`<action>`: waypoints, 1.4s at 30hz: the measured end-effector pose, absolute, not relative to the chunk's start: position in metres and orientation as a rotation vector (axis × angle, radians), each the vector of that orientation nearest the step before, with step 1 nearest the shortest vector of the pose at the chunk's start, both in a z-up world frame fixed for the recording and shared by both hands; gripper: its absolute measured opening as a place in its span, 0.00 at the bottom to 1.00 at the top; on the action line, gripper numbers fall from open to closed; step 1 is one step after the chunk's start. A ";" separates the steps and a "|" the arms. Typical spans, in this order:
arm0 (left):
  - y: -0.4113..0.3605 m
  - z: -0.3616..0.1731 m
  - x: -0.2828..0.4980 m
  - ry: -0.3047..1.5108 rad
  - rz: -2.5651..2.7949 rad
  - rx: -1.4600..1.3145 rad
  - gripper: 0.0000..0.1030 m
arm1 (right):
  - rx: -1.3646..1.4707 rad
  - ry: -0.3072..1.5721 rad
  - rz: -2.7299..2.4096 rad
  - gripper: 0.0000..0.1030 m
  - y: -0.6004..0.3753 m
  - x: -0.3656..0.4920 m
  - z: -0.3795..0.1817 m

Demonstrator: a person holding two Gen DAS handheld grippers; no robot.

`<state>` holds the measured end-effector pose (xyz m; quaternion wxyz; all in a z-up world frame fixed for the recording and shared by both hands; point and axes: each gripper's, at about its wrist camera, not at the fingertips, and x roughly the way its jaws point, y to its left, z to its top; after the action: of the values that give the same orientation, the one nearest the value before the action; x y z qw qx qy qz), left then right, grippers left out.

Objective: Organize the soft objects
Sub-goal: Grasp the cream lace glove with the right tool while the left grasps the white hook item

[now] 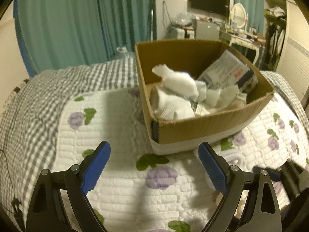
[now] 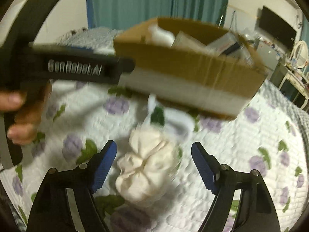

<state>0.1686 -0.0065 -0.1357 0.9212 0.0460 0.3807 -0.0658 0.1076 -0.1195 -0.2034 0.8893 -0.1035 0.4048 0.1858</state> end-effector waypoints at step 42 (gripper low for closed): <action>-0.141 -0.175 0.158 0.831 -0.590 0.109 0.29 | -0.107 0.860 0.112 0.12 -0.230 0.109 -0.214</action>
<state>0.1582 -0.1414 -0.1747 0.8716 0.0523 0.3975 -0.2821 0.1086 -0.2303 -0.2145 0.9061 -0.0521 0.4163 0.0544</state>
